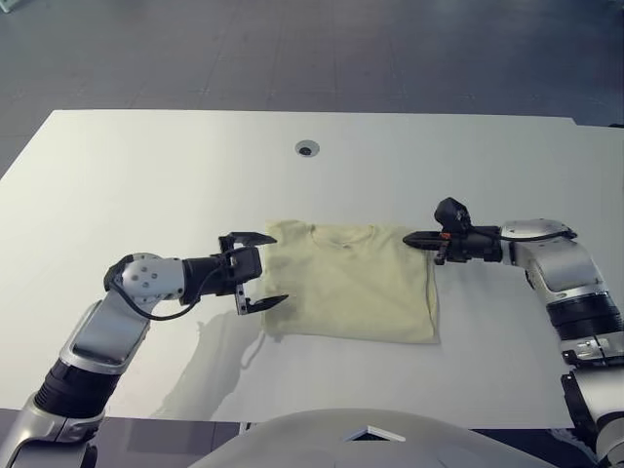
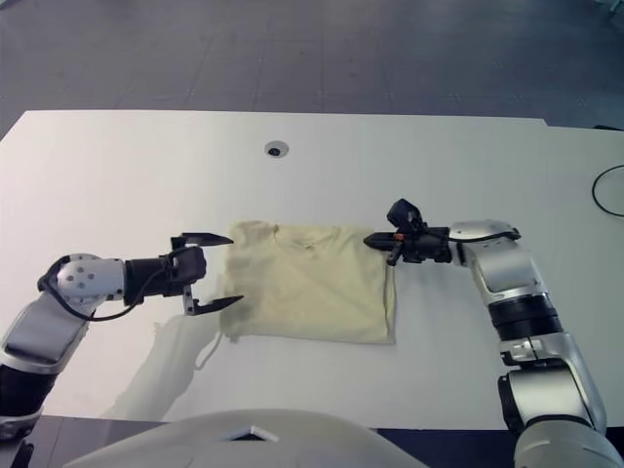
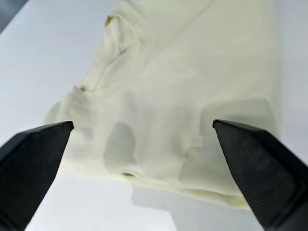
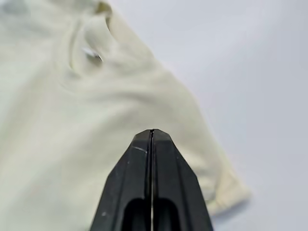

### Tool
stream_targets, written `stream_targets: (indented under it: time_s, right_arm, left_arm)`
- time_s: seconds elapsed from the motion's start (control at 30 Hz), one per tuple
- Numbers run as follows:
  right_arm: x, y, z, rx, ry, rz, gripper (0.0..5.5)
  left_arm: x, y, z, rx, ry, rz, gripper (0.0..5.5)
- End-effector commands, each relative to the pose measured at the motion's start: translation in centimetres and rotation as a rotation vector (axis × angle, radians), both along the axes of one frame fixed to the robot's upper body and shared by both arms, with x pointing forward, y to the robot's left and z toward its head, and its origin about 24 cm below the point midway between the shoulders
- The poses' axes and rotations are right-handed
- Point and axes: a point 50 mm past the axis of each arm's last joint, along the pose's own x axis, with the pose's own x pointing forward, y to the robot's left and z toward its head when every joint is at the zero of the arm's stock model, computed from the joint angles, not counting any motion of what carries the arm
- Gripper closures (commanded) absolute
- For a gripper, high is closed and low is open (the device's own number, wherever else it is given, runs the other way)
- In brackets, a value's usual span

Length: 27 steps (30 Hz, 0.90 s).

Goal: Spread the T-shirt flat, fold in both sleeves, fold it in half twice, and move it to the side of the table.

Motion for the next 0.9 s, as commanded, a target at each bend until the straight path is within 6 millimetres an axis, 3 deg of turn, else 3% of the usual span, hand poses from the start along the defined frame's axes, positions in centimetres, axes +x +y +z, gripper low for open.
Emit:
stream_targets:
  time_s: [0.03,0.2,0.43,0.6,0.77,0.9]
  right_arm:
    - [1.0,-0.1,-0.2,-0.082,-0.025,0.025,5.5]
    - [0.4,0.2,-1.2,-0.166,0.007,0.123,5.5]
    - [-0.7,-0.3,-0.2,-0.305,0.009,0.254,5.5]
    - [-3.5,-0.2,0.1,-0.348,0.09,0.346,5.5]
    - [-7.0,2.8,-0.6,-0.216,0.182,0.366,5.5]
    - [-8.7,4.9,-1.1,-0.133,0.225,0.323,5.5]
  left_arm:
    - [-0.9,0.3,-1.4,0.1,0.007,-0.014,0.12]
    - [-0.8,1.0,-2.7,0.216,0.014,-0.046,0.12]
    - [3.1,3.2,-2.6,0.387,-0.061,-0.105,0.12]
    - [6.7,4.5,-1.9,0.5,-0.122,-0.194,0.12]
    - [11.2,2.7,-1.2,0.559,-0.29,-0.265,0.12]
    - [13.1,0.5,-1.1,0.597,-0.421,-0.387,0.12]
